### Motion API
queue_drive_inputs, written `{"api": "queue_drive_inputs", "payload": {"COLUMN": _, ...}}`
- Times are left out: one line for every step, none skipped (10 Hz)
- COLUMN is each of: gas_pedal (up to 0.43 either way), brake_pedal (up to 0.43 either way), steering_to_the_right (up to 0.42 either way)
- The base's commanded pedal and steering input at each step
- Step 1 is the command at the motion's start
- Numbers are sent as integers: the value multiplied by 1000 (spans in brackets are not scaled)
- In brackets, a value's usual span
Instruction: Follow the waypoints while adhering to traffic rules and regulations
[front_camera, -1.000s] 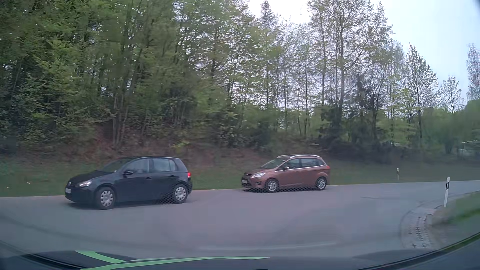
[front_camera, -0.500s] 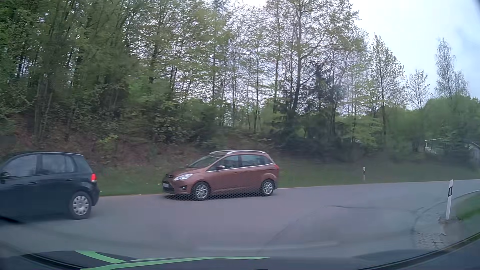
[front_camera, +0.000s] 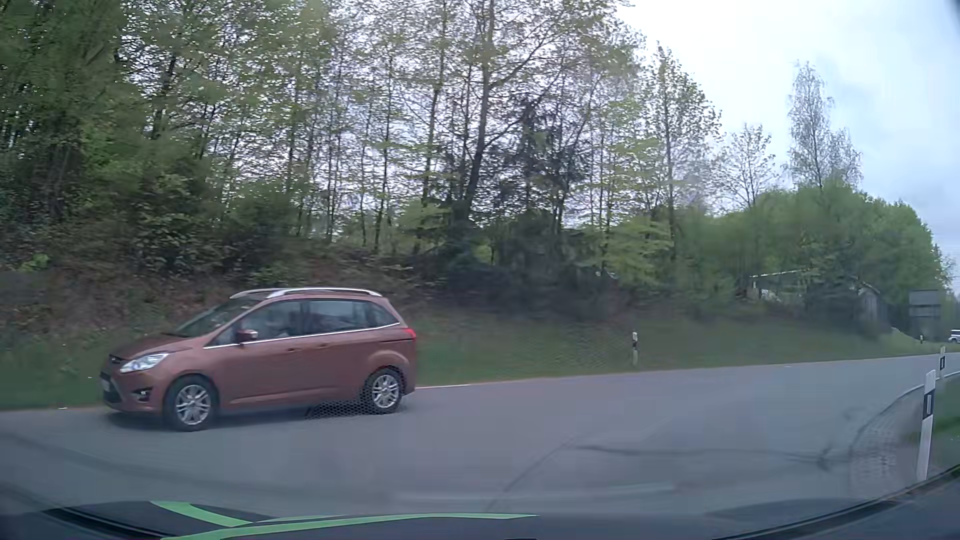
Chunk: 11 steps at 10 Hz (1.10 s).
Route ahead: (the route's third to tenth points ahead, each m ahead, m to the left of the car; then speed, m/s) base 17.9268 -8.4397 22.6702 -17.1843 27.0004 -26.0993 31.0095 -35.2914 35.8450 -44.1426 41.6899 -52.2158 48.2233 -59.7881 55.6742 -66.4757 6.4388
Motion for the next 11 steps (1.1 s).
{"api": "queue_drive_inputs", "payload": {"gas_pedal": 138, "brake_pedal": 0, "steering_to_the_right": 294}}
{"api": "queue_drive_inputs", "payload": {"gas_pedal": 150, "brake_pedal": 0, "steering_to_the_right": 296}}
{"api": "queue_drive_inputs", "payload": {"gas_pedal": 169, "brake_pedal": 0, "steering_to_the_right": 296}}
{"api": "queue_drive_inputs", "payload": {"gas_pedal": 189, "brake_pedal": 0, "steering_to_the_right": 296}}
{"api": "queue_drive_inputs", "payload": {"gas_pedal": 209, "brake_pedal": 0, "steering_to_the_right": 295}}
{"api": "queue_drive_inputs", "payload": {"gas_pedal": 209, "brake_pedal": 0, "steering_to_the_right": 295}}
{"api": "queue_drive_inputs", "payload": {"gas_pedal": 220, "brake_pedal": 0, "steering_to_the_right": 294}}
{"api": "queue_drive_inputs", "payload": {"gas_pedal": 268, "brake_pedal": 0, "steering_to_the_right": 293}}
{"api": "queue_drive_inputs", "payload": {"gas_pedal": 268, "brake_pedal": 0, "steering_to_the_right": 292}}
{"api": "queue_drive_inputs", "payload": {"gas_pedal": 280, "brake_pedal": 0, "steering_to_the_right": 289}}
{"api": "queue_drive_inputs", "payload": {"gas_pedal": 280, "brake_pedal": 0, "steering_to_the_right": 286}}
